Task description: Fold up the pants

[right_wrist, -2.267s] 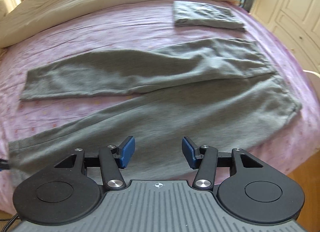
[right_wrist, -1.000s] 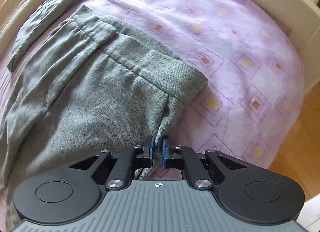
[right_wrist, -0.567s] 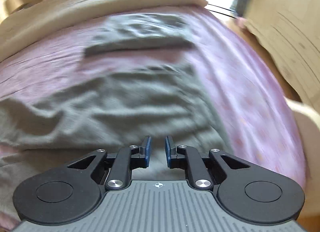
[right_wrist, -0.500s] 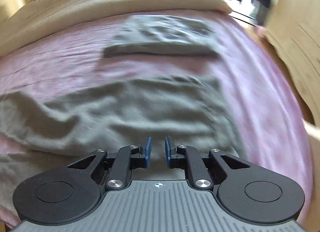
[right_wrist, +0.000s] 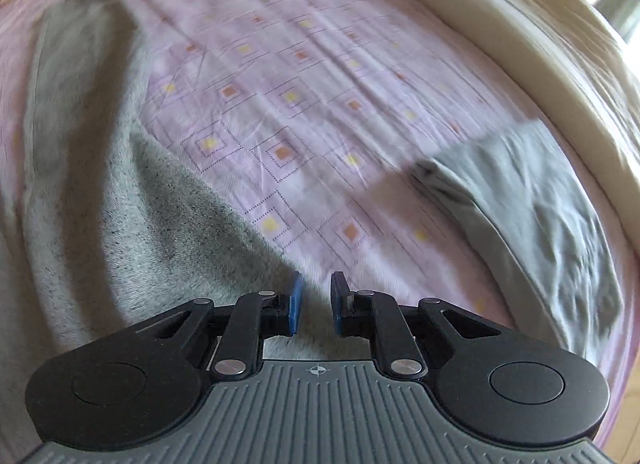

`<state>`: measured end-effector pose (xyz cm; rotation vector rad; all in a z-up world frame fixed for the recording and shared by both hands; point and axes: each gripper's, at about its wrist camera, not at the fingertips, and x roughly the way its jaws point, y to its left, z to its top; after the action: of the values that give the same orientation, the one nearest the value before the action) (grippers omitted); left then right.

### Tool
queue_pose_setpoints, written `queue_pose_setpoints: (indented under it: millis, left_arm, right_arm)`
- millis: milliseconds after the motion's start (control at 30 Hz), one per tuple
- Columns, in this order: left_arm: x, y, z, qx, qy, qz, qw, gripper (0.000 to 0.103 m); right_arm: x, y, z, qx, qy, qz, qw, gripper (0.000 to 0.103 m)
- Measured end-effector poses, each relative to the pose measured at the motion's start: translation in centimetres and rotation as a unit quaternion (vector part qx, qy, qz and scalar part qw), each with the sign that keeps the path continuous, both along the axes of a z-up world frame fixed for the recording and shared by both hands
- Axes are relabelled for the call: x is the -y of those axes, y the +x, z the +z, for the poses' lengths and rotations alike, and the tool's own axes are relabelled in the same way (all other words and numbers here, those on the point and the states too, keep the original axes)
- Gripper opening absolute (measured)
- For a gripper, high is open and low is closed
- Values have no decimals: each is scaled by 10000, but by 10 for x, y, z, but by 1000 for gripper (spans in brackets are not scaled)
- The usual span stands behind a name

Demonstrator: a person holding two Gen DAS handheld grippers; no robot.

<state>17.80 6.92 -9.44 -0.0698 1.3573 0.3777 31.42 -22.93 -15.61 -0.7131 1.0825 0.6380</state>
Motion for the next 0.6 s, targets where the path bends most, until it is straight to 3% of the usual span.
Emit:
queue_pose_setpoints:
  millis: [300, 400, 433, 533, 600]
  left_arm:
    - [-16, 26, -6, -90, -109, -6, 9999, 54]
    - [-19, 38, -7, -69, -211, -41, 9997, 54]
    - [-20, 42, -7, -51, -236, -54, 9997, 54]
    - [-25, 58, -5, 53, -303, -40, 9995, 54]
    - [-32, 69, -4, 121, -426, 51, 9990, 57]
  right_arm:
    - [-20, 13, -26, -773, -229, 1081, 9909, 32]
    - [-19, 24, -28, -1098, -147, 928, 9895, 33]
    - [-17, 31, -28, -1311, -100, 649, 9892, 32]
    - [-14, 39, -23, -1589, 179, 171, 9870, 4]
    - [-10, 29, -13, -1387, 301, 85, 9898, 4]
